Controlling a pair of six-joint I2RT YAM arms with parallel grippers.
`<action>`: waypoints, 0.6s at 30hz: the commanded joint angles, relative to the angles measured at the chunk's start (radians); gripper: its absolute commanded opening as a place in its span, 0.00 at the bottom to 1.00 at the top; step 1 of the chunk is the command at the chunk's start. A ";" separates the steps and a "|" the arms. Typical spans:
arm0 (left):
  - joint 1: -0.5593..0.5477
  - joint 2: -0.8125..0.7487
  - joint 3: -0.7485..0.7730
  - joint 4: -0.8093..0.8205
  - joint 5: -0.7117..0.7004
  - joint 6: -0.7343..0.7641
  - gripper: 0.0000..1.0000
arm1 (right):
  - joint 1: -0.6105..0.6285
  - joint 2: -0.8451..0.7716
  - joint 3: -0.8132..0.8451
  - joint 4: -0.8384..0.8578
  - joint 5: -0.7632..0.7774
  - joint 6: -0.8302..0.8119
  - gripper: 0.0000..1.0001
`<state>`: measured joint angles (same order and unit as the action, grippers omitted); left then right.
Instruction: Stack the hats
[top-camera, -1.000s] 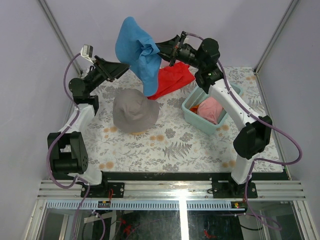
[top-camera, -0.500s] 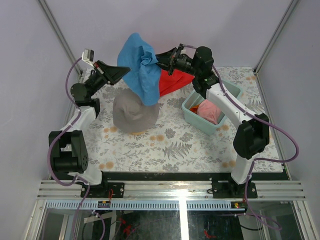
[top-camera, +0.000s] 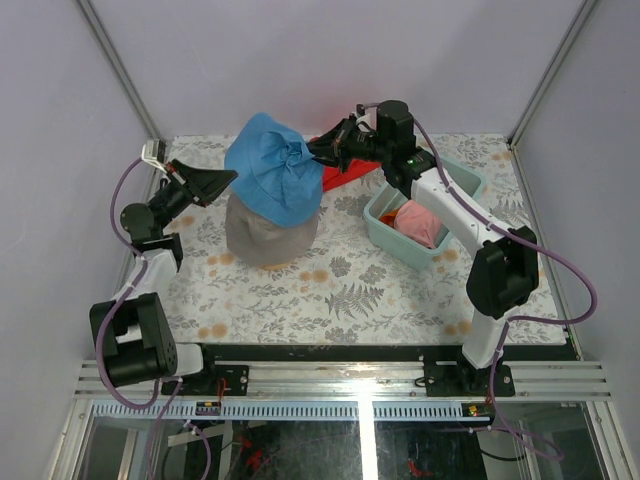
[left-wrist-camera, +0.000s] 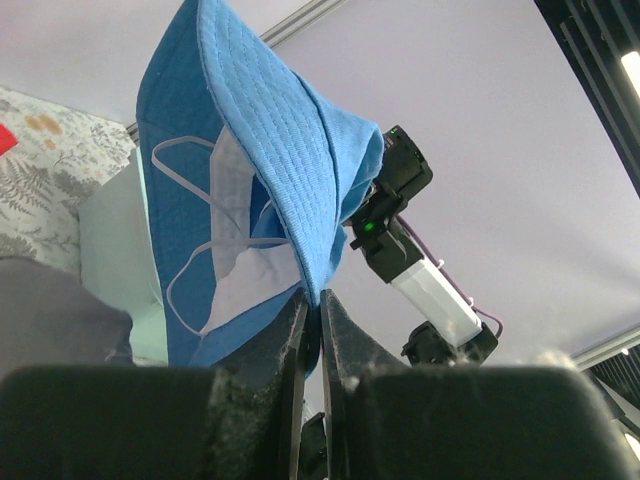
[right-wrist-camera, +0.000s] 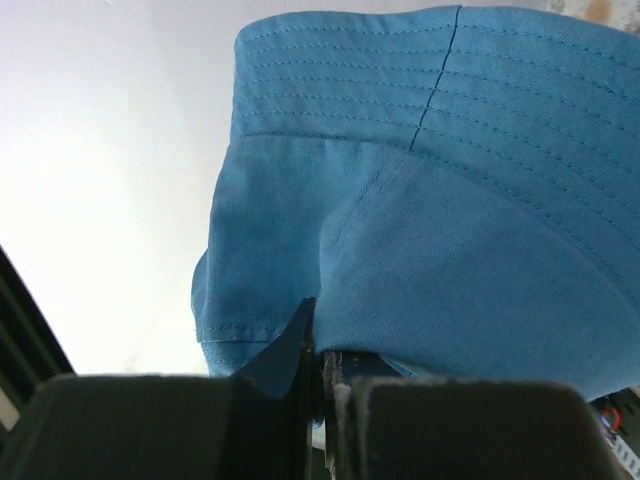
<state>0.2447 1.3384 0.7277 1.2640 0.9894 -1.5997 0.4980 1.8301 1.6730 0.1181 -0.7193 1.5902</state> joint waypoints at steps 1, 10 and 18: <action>0.018 -0.052 -0.073 -0.010 0.041 0.024 0.07 | 0.012 -0.015 0.083 -0.089 -0.003 -0.125 0.00; 0.039 -0.123 -0.173 -0.117 0.056 0.108 0.06 | 0.071 0.034 0.111 -0.149 0.001 -0.172 0.00; 0.093 -0.175 -0.237 -0.177 0.080 0.150 0.00 | 0.099 0.061 0.105 -0.136 0.011 -0.155 0.00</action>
<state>0.2939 1.2102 0.5266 1.1301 1.0382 -1.5043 0.5846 1.8984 1.7470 -0.0277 -0.7059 1.4387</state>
